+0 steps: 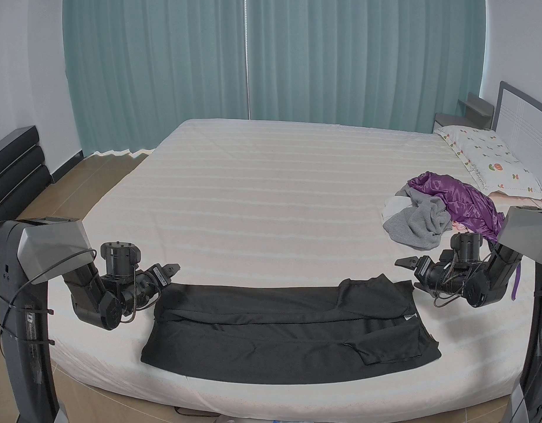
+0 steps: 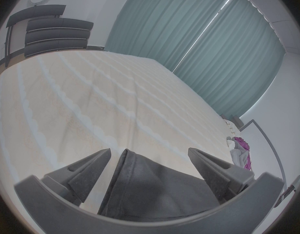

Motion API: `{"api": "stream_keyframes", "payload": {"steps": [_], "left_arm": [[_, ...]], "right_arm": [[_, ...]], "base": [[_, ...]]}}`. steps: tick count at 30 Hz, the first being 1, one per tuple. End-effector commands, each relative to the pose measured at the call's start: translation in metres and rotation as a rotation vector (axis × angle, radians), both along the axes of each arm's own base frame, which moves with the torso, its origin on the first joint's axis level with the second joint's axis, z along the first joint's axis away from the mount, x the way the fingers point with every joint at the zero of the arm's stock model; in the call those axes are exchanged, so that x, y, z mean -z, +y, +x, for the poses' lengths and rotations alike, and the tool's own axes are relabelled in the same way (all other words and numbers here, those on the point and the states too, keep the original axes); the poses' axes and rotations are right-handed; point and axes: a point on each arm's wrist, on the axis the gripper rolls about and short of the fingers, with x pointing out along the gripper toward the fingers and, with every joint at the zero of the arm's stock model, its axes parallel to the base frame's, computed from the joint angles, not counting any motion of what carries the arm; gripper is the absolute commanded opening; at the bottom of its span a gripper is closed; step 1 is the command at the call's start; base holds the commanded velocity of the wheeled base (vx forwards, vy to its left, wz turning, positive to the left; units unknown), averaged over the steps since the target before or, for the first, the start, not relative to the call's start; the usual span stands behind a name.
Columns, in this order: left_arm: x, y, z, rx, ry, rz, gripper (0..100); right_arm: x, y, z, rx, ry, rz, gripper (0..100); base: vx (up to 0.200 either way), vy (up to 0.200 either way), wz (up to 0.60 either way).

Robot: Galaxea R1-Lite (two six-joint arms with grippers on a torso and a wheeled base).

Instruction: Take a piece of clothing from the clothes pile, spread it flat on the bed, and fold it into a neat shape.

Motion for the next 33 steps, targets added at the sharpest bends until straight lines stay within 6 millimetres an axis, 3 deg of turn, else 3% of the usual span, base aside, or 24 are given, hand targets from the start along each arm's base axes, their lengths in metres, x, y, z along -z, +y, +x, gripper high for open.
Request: {"api": "stream_keyframes", "payload": {"steps": [1,4,5,12,20,33], "left_arm": [[0.018,-0.001,0.005,0.002,0.033,0.006,100],[0.020,0.000,0.007,0.000,0.034,0.006,100],[0.021,0.000,0.007,-0.001,0.034,0.007,0],[0.025,0.002,0.010,-0.020,0.034,0.011,0],[0.020,0.014,0.016,-0.161,-0.004,0.005,0],[0.022,0.010,0.015,-0.153,-0.005,-0.003,0]], "right_arm": [[0.019,0.000,0.001,0.007,0.041,0.004,100],[0.018,0.000,0.000,0.007,0.039,0.004,100],[0.018,0.000,0.000,0.007,0.039,0.004,100],[0.018,-0.003,0.002,0.028,0.038,-0.004,100],[0.020,-0.003,0.003,0.030,0.041,-0.007,100],[0.024,-0.001,0.010,0.059,0.035,-0.037,100]], "base": [[0.000,0.000,0.00],[0.000,0.000,0.00],[0.000,0.000,0.00],[0.000,0.000,0.00],[0.000,0.000,0.00],[0.000,0.000,0.00]]}}
